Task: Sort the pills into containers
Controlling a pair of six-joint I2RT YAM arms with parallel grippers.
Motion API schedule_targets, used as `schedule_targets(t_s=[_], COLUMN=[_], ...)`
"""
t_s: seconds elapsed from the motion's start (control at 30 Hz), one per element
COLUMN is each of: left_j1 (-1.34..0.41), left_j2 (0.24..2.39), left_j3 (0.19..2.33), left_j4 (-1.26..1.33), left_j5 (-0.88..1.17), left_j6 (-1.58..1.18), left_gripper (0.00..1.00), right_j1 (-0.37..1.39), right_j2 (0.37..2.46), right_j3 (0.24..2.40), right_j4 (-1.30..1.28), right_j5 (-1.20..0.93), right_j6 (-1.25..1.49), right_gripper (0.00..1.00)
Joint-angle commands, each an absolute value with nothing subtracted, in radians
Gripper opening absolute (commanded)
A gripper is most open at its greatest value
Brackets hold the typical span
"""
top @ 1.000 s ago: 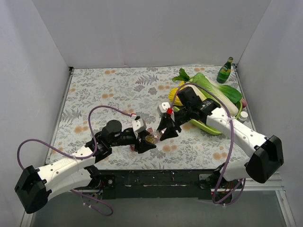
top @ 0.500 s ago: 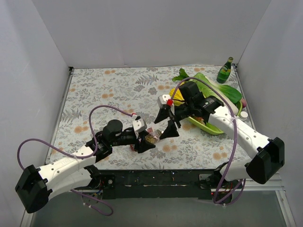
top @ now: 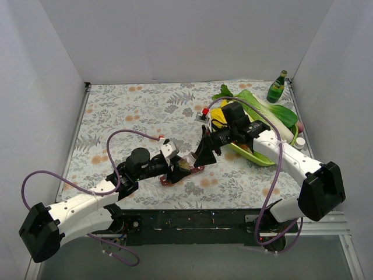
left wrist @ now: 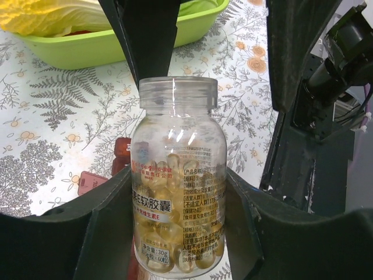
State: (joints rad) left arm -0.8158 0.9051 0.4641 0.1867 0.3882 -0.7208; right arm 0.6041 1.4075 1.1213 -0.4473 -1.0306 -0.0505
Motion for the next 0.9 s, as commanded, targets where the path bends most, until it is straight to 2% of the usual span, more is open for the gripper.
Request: schedule_targets(t_s=[0.0,0.13,0.23,0.27,0.33,0.37,0.47,0.53,0.7,0.77,0.8,0.87], left_j1=[-0.818,-0.818,-0.818,-0.818,-0.818,-0.818,-0.818,-0.818,-0.818,-0.818,-0.816,-0.818], left_j2=[0.911,0.925,0.931,0.933,0.934,0.933,0.922,0.910,0.867,0.856,0.851,0.853], left_j3=[0.456,0.465,0.468,0.469,0.471,0.472,0.474,0.471,0.462,0.459,0.456,0.457], left_j4=[0.247,0.245,0.244,0.245,0.244,0.239,0.218,0.204,0.167,0.160,0.158,0.152], left_j5=[0.364,0.370,0.370,0.371,0.374,0.377,0.402,0.437,0.593,0.630,0.650,0.658], left_j6=[-0.733,-0.733,-0.733,-0.733,-0.733,-0.732,-0.716,-0.703,-0.675,-0.673,-0.678,-0.681], left_gripper=[0.00,0.00,0.00,0.00,0.00,0.00,0.00,0.00,0.00,0.00,0.00,0.00], right_j1=[0.614,0.621,0.621,0.621,0.623,0.624,0.629,0.641,0.701,0.736,0.759,0.772], right_j2=[1.394,1.399,1.404,1.407,1.410,1.414,1.420,1.430,1.444,1.382,1.349,1.307], right_j3=[1.117,1.124,1.134,1.134,1.135,1.135,1.155,1.187,1.354,1.329,1.254,1.223], right_j4=[-0.367,-0.347,-0.341,-0.339,-0.339,-0.342,-0.395,-0.460,-0.906,-0.933,-0.819,-0.797], right_j5=[-1.025,-1.034,-1.034,-1.034,-1.037,-1.040,-1.057,-1.092,-1.109,-1.053,-1.019,-0.936], right_j6=[0.040,0.060,0.066,0.066,0.066,0.060,-0.009,-0.128,-0.898,-1.116,-1.171,-1.221], right_gripper=[0.84,0.80,0.68,0.58,0.48,0.34,0.17,0.13,0.12,0.14,0.16,0.20])
